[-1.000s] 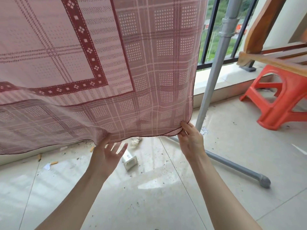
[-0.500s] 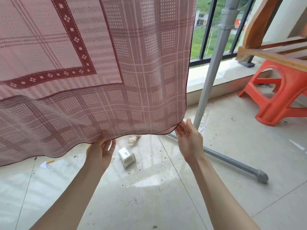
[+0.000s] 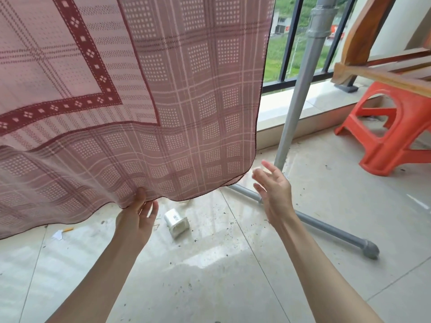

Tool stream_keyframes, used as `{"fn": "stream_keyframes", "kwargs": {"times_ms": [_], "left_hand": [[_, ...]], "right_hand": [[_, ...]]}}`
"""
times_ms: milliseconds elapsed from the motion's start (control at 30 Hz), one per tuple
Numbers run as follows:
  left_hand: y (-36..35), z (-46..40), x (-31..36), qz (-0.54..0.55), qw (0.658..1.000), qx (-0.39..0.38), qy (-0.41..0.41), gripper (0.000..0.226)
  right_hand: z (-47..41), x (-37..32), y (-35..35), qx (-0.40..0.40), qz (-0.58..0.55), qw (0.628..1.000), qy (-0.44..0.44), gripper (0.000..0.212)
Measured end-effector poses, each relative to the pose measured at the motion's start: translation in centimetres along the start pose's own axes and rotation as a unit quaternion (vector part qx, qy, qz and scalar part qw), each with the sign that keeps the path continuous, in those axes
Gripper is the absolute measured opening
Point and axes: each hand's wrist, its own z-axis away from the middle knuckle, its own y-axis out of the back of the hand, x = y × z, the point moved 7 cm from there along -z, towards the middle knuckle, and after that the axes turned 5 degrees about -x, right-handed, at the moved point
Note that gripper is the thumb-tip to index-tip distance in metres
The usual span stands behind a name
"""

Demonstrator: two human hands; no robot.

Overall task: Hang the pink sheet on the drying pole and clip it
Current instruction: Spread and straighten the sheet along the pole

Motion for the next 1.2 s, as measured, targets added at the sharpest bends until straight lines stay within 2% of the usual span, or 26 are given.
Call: {"fn": "stream_keyframes", "kwargs": {"times_ms": [100,167,333,433,500,667,933,1067,1133,1200], "left_hand": [[-0.4,-0.2,-0.4,-0.002,1.0,-0.011,0.004,0.007],[-0.2,-0.2,-0.4,-0.007,1.0,-0.008,0.003,0.007],[0.6,-0.1,0.2,-0.013,1.0,0.004,-0.004,0.007],[0.9,-0.1,0.7,-0.016,1.0,0.007,-0.006,0.008],[1.1,-0.2,0.8,-0.017,1.0,0.004,-0.005,0.009],[1.2,-0.3,0.9,-0.012,1.0,0.008,-0.002,0.009],[-0.4,-0.8,0.7,-0.012,1.0,-0.009,-0.014,0.01],[-1.0,-0.6,-0.3,-0.026,0.999,-0.021,-0.012,0.009],[-1.3,-0.4,-0.6,-0.044,0.999,-0.021,-0.016,0.01],[-1.6,-0.2,-0.6,-0.056,0.998,-0.014,-0.022,0.013]], "right_hand": [[-0.1,1.3,-2.3,-0.111,-0.015,0.993,-0.048,0.064],[-0.3,2.1,-3.7,-0.156,0.003,0.985,-0.067,0.054],[-1.2,3.7,-6.5,-0.191,-0.042,0.974,-0.113,0.029],[-1.6,4.0,-7.2,-0.151,-0.127,0.974,-0.112,0.013],[-1.7,4.0,-6.7,-0.118,-0.155,0.975,-0.105,0.01],[-1.6,3.3,-4.5,-0.081,-0.144,0.983,-0.085,0.007],[-2.4,3.5,-0.2,-0.026,-0.101,0.992,-0.076,0.012],[-2.5,3.8,1.0,-0.009,-0.099,0.991,-0.092,0.004],[-2.2,4.3,1.7,0.005,-0.099,0.99,-0.105,0.016],[-2.1,4.4,1.9,0.011,-0.098,0.989,-0.106,0.013]]}}
